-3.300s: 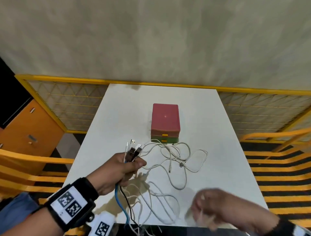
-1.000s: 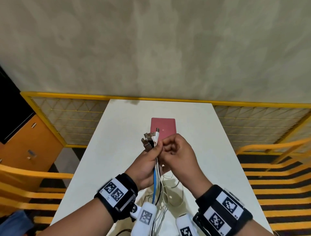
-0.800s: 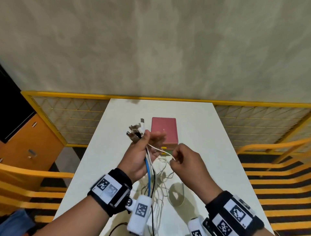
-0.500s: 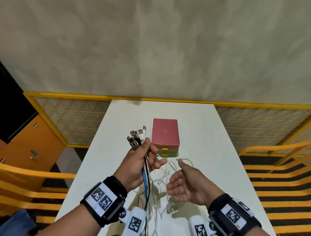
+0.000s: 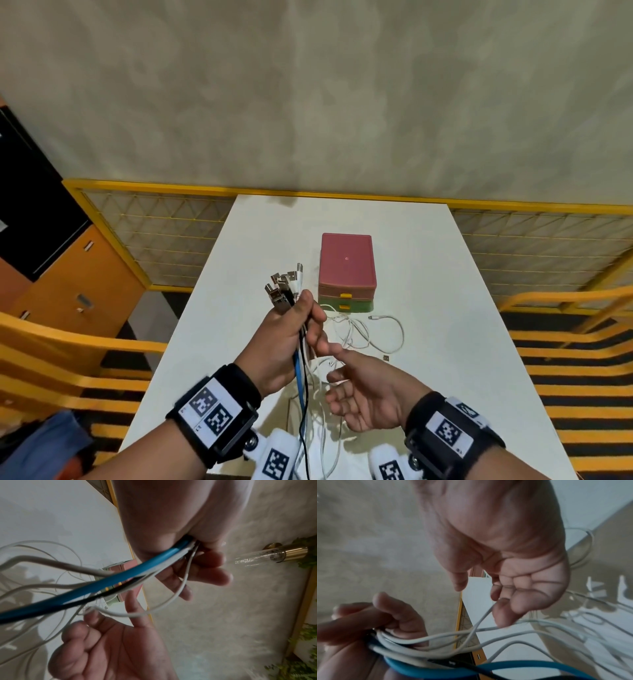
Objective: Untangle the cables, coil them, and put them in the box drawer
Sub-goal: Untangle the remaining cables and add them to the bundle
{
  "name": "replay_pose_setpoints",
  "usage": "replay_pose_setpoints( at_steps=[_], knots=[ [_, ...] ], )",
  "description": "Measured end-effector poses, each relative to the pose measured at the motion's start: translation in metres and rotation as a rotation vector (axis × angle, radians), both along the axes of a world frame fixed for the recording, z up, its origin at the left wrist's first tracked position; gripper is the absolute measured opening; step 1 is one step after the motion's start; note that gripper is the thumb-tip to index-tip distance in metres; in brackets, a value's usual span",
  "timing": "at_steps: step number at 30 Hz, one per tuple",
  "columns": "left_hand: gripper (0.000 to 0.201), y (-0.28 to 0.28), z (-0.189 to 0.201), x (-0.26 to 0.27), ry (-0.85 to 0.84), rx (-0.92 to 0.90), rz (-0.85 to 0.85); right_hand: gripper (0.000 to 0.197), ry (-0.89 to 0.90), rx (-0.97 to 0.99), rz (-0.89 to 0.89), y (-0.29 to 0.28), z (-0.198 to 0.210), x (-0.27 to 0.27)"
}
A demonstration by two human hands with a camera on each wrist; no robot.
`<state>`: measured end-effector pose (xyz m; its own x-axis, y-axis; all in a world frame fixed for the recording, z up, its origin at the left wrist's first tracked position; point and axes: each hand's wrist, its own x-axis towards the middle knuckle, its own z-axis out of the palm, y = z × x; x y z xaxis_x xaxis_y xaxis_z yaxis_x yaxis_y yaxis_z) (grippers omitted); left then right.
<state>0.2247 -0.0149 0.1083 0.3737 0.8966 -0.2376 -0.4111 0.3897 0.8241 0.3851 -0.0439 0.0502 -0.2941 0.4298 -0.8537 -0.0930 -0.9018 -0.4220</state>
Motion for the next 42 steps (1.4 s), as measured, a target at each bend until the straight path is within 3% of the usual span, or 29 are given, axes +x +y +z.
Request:
replay_pose_setpoints(
  at_steps=[2,5,7,9,13,18,20,22,24,26,30,33,35,39,41,42],
  knots=[
    [0.041,-0.002,-0.003,-0.001,0.014,-0.013,-0.023,0.048,0.074,0.021,-0.182,0.004,-0.006,-0.006],
    [0.042,-0.011,-0.009,-0.004,0.043,-0.057,-0.088,0.053,0.198,0.052,-0.496,0.016,-0.009,-0.009],
    [0.041,-0.018,-0.015,-0.008,0.072,-0.085,-0.138,0.031,0.278,0.077,-0.611,0.024,-0.003,-0.007],
    [0.042,-0.024,-0.023,-0.016,0.132,-0.120,-0.218,0.014,0.327,0.137,-0.643,0.032,0.005,-0.002],
    [0.050,-0.038,-0.050,-0.044,0.364,-0.221,-0.426,0.009,0.309,0.268,-0.624,0.051,0.031,0.017],
    [0.041,-0.052,-0.061,-0.080,0.684,-0.238,-0.679,0.030,0.263,0.276,-0.744,0.063,0.042,0.046],
    [0.040,-0.049,-0.049,-0.085,0.711,-0.202,-0.716,0.030,0.252,0.294,-0.779,0.060,0.039,0.050],
    [0.039,-0.041,-0.033,-0.080,0.597,-0.156,-0.595,0.029,0.250,0.323,-0.758,0.053,0.036,0.046],
    [0.037,-0.027,-0.013,-0.061,0.494,-0.054,-0.353,0.028,0.252,0.366,-0.667,0.043,0.031,0.036],
    [0.032,-0.013,0.003,-0.036,0.493,0.088,-0.171,0.028,0.270,0.402,-0.557,0.033,0.030,0.020],
    [0.011,-0.004,0.018,0.013,0.504,0.193,-0.094,0.032,0.413,0.441,-0.476,0.025,0.029,-0.005],
    [0.015,-0.005,0.013,0.025,0.514,0.176,-0.082,0.038,0.394,0.444,-0.420,0.027,0.027,-0.002],
    [0.017,-0.007,0.005,0.021,0.546,0.179,-0.179,0.036,0.383,0.409,-0.421,0.031,0.031,0.007],
    [0.012,-0.033,-0.014,-0.009,0.720,0.174,-0.583,0.030,0.304,0.376,-0.508,0.049,0.050,0.037],
    [0.011,-0.045,-0.021,-0.030,0.884,0.258,-0.756,0.027,0.300,0.361,-0.556,0.057,0.054,0.051],
    [0.020,-0.050,-0.022,-0.042,1.046,0.368,-0.845,0.026,0.292,0.358,-0.567,0.059,0.053,0.056]
  ],
)
